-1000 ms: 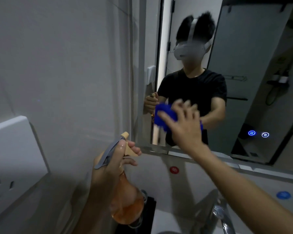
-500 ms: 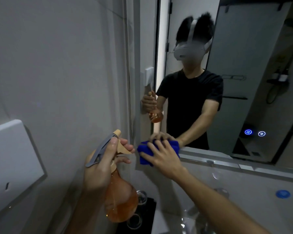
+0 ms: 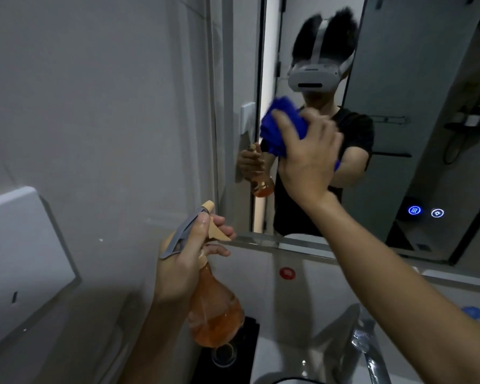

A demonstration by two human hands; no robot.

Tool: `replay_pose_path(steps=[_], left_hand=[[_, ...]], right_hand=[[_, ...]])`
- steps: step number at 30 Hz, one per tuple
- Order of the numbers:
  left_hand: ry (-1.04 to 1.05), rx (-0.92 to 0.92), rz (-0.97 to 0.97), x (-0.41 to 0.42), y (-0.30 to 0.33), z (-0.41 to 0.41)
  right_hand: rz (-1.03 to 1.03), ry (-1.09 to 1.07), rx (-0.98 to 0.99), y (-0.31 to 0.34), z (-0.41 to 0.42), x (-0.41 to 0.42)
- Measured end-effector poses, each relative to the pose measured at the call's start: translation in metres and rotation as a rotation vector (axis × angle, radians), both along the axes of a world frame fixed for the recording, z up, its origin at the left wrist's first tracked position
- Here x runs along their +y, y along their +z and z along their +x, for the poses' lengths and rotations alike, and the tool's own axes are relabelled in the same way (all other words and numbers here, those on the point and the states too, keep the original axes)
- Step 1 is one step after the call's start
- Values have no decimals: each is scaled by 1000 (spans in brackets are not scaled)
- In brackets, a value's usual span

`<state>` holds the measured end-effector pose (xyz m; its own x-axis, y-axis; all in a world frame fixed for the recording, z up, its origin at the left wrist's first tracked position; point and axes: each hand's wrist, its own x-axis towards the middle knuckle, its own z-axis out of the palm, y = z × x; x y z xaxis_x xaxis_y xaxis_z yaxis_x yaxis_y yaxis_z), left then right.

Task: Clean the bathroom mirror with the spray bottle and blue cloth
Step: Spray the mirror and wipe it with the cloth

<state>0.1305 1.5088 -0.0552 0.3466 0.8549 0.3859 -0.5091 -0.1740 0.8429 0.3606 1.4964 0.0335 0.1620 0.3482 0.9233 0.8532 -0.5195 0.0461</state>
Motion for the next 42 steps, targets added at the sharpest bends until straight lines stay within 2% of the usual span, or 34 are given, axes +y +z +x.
replay_pose_path(steps=[4,7,11,15,18,21,26,29,31,36,42], left_hand=[[24,-4,-9,0,-3,-4],[26,31,0,3,-5,-9],[27,57,25,-2,-4,-11],[23,82,1,-15,-8,-8],[15,81,-6,-30,-9,-7],[-15,85,20,-48,-14,-9],[-18,150,62,-77,-29,-22],[12,180,78,-99,-42,-33],[25,186,31,-119,-48,-40],[79,271,-63,-156,-64,-51],[127,371,-22,-184,-84,-71]], right_hand=[[-376,129,-271,-65,-16,27],[-575,212,-336,-112,-20,18],[-760,162,-273,-136,-16,-6],[-714,147,-154,-135,-12,-29],[-544,214,70,-136,-12,-54],[-338,381,337,-141,-20,-85],[-20,810,1015,-151,-43,-142],[180,926,1324,-153,-63,-185],[210,915,1447,-160,-76,-213],[108,870,1608,-193,-98,-255],[197,934,1915,-220,-123,-284]])
